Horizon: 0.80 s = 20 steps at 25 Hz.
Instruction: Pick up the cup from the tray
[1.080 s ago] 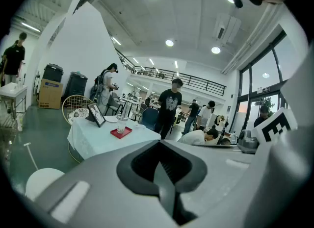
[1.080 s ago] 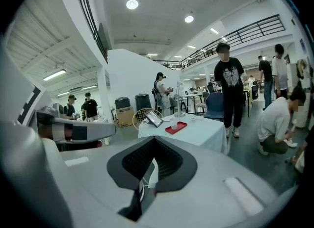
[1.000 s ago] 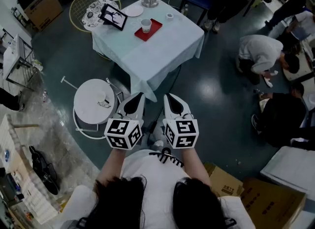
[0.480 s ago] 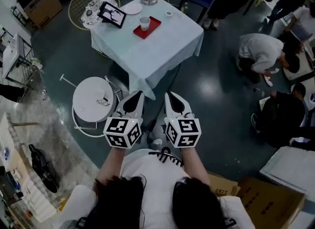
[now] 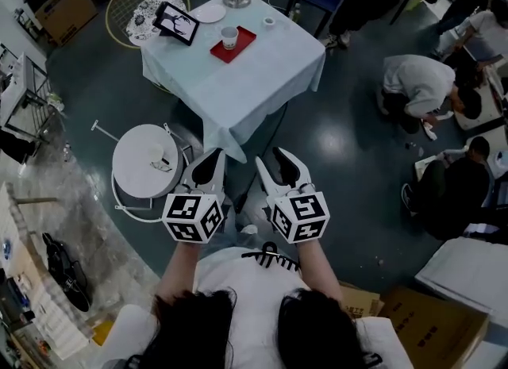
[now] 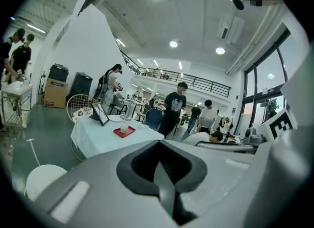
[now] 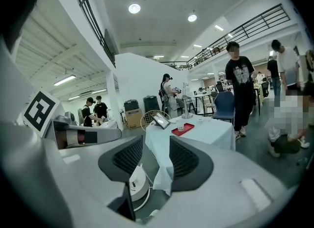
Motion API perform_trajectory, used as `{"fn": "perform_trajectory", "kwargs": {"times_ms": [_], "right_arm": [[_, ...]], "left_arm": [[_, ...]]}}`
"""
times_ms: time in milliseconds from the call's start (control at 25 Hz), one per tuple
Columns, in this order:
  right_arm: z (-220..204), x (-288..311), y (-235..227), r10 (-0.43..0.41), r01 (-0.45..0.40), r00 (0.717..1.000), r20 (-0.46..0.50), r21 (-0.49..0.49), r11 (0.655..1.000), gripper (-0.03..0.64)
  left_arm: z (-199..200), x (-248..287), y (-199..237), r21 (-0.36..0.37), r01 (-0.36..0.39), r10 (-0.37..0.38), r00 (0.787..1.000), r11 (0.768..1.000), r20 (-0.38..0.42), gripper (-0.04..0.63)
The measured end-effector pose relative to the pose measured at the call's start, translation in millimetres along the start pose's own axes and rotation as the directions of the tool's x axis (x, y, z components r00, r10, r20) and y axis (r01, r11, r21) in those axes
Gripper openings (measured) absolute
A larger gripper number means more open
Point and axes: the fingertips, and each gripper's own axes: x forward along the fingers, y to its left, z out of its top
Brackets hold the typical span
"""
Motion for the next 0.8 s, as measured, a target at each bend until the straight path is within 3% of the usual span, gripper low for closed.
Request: {"fn": "perform_trajectory", "kwargs": {"times_ms": [200,800], "right_arm": [[10,24,-4,-0.012,0.012,1.0,0.009,-0.006,1.0,0.183],[46,130,-29,-0.014,0.013,1.0,-0.021,-0.009,1.0,0.212]], "left_arm": [[14,13,14,0.031,0.001,-0.001,1.0,1.0,0.013,0.0],[55,97,90,0.034,0.003,-0.002,1.0,0.999,-0.023,0.0]]}}
